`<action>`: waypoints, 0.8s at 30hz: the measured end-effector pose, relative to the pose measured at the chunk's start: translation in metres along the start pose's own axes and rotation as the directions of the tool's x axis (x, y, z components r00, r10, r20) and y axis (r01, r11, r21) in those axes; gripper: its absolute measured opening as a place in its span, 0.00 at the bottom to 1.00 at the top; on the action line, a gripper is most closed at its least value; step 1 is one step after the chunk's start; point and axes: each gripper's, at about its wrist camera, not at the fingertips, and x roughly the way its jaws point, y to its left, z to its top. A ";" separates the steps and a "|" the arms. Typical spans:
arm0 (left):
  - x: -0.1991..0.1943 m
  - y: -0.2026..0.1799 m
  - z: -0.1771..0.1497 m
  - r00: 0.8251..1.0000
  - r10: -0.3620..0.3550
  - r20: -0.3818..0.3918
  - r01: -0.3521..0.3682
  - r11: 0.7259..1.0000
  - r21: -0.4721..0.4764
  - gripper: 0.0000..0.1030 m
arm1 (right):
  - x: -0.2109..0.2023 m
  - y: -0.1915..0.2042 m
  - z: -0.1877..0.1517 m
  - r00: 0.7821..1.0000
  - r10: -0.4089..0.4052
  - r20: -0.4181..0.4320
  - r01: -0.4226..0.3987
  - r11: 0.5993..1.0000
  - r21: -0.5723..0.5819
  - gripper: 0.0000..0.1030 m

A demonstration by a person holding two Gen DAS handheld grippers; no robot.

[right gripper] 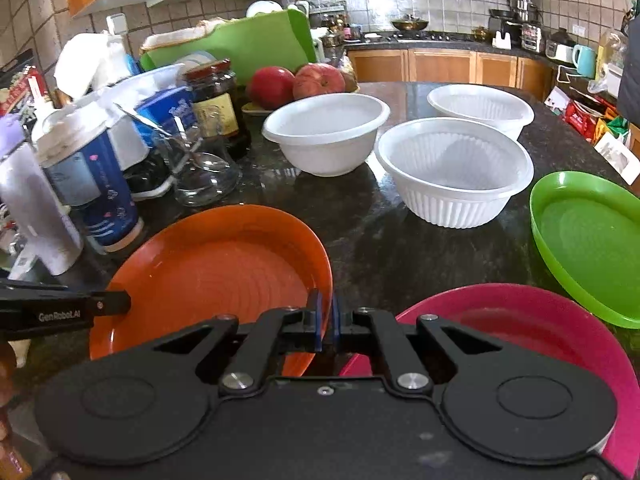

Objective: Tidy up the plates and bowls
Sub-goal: 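Lift the orange plate with the left gripper and set it down beside the red plate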

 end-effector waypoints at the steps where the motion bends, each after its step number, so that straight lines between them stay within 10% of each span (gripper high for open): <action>1: -0.005 0.001 -0.003 1.000 0.002 0.004 -0.002 1.000 -0.002 0.13 | -0.004 0.002 -0.001 1.000 0.007 0.004 -0.007 1.000 -0.005 0.07; 24: -0.066 0.015 -0.072 0.991 0.137 -0.010 -0.137 0.990 -0.019 0.13 | -0.045 0.030 -0.053 0.983 0.166 -0.072 -0.172 0.982 -0.076 0.09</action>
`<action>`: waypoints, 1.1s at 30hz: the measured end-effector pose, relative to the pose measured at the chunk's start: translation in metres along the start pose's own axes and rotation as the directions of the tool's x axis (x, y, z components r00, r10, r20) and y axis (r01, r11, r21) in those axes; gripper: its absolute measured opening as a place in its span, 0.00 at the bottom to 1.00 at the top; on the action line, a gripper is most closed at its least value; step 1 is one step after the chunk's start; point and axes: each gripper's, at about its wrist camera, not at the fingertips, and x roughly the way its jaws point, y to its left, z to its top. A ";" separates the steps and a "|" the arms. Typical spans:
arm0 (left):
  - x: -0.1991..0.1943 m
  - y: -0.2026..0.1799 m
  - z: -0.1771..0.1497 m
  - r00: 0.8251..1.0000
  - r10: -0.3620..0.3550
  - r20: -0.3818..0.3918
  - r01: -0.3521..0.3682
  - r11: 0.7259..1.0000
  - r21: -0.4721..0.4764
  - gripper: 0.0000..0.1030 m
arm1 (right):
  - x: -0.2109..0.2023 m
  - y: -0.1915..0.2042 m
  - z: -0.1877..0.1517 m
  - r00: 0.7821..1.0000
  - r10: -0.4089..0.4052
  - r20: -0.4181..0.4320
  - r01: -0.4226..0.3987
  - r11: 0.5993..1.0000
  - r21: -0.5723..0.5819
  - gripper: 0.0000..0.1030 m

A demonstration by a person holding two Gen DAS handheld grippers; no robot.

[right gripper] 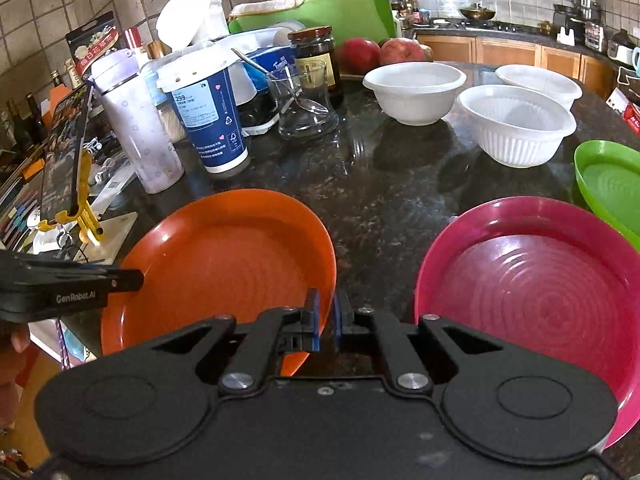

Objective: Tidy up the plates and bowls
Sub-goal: 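Lift the orange plate with the left gripper and set it down beside the red plate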

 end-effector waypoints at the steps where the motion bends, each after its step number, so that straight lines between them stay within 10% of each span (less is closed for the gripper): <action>1: 0.001 0.000 -0.001 1.000 0.001 -0.003 -0.001 1.000 -0.002 0.13 | 0.000 0.000 0.000 1.000 0.000 0.003 0.000 1.000 0.002 0.09; 7: 0.000 0.000 0.000 0.999 0.005 0.033 -0.005 1.000 0.010 0.21 | -0.005 0.001 0.003 0.998 -0.034 0.050 0.034 0.999 0.017 0.14; 14: -0.013 0.003 0.010 0.993 -0.009 0.116 0.007 1.000 0.014 0.27 | -0.027 -0.011 0.007 0.973 -0.120 0.195 0.107 0.991 0.078 0.43; 18: -0.022 -0.005 0.019 0.982 -0.050 0.183 0.046 0.999 0.026 0.53 | -0.043 -0.022 0.005 0.939 -0.202 0.278 0.174 0.977 0.122 0.47; 33: -0.038 -0.096 0.029 0.942 -0.192 0.276 0.156 0.977 0.148 0.66 | -0.109 -0.088 -0.018 0.781 -0.442 0.442 0.383 0.897 0.220 0.52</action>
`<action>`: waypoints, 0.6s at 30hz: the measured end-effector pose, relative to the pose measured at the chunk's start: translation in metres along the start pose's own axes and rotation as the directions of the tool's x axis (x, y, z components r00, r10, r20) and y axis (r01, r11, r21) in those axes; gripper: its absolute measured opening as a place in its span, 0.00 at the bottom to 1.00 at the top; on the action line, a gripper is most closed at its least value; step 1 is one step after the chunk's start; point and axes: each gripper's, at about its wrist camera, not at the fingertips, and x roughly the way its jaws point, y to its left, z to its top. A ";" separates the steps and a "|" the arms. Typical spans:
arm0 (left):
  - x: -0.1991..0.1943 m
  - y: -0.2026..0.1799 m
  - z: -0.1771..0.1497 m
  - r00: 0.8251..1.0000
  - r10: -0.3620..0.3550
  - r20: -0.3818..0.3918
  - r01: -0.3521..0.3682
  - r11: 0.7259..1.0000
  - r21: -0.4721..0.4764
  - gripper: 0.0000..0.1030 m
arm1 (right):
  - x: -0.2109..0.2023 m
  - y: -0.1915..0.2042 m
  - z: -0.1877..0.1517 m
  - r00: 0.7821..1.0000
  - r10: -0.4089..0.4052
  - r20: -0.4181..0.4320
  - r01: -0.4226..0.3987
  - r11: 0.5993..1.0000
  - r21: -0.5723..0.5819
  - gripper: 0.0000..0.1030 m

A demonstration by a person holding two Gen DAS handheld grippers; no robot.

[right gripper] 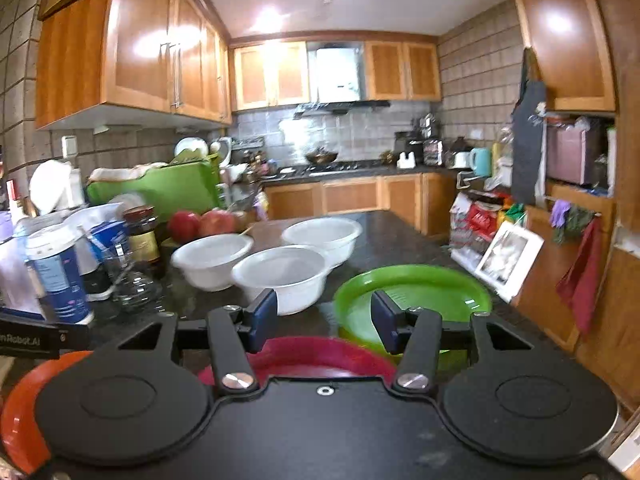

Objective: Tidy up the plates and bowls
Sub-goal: 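Lift the orange plate with the left gripper and set it down beside the red plate, then close the left gripper on the rim of the magenta-red plate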

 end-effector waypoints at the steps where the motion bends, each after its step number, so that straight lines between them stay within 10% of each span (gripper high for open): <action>1: 0.001 -0.009 0.000 1.000 -0.002 0.002 0.002 1.000 0.005 0.66 | 0.001 -0.009 0.002 1.000 0.001 -0.003 -0.001 1.000 0.001 0.52; 18: 0.024 -0.104 -0.010 0.985 0.112 -0.130 -0.129 0.983 -0.132 0.64 | 0.055 -0.111 0.004 0.960 0.227 -0.164 -0.241 0.968 -0.066 0.53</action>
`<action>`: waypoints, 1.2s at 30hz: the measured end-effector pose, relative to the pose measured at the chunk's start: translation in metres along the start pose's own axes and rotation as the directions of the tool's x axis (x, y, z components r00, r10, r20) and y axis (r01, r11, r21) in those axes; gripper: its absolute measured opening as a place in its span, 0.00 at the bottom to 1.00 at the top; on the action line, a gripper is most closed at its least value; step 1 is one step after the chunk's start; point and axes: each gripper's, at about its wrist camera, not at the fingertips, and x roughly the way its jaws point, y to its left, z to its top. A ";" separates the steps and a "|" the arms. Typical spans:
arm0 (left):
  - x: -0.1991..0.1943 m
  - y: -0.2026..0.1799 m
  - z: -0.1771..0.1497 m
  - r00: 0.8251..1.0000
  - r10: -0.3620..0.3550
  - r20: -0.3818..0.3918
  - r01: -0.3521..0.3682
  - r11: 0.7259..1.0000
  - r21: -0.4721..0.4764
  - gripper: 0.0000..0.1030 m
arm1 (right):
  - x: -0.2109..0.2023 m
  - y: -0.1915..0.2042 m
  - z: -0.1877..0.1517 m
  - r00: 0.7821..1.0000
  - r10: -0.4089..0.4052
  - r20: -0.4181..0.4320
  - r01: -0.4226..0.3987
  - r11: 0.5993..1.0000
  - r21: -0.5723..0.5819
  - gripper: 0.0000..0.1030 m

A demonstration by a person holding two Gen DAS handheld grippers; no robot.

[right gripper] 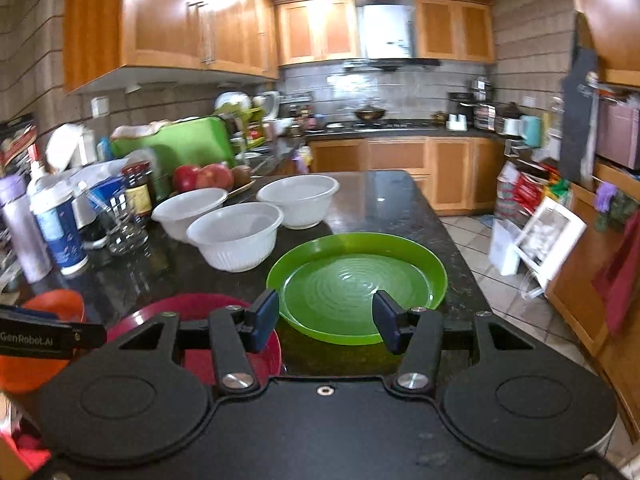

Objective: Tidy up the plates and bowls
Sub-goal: 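Close the left gripper on the rim of the magenta-red plate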

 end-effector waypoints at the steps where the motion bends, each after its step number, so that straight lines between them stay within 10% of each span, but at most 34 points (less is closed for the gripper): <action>1: 0.000 -0.002 -0.003 1.000 0.010 0.001 -0.010 1.000 -0.011 0.64 | 0.002 -0.002 0.000 1.000 0.022 -0.006 -0.022 1.000 -0.006 0.50; 10: -0.003 -0.024 -0.018 0.997 0.070 -0.032 -0.072 0.994 -0.080 0.53 | 0.030 -0.011 -0.005 0.962 0.231 -0.147 -0.235 0.972 -0.012 0.31; 36: 0.038 -0.001 -0.005 0.986 0.074 -0.152 -0.086 0.994 -0.070 0.36 | 0.071 0.010 -0.013 0.943 0.202 -0.263 -0.205 0.979 0.014 0.13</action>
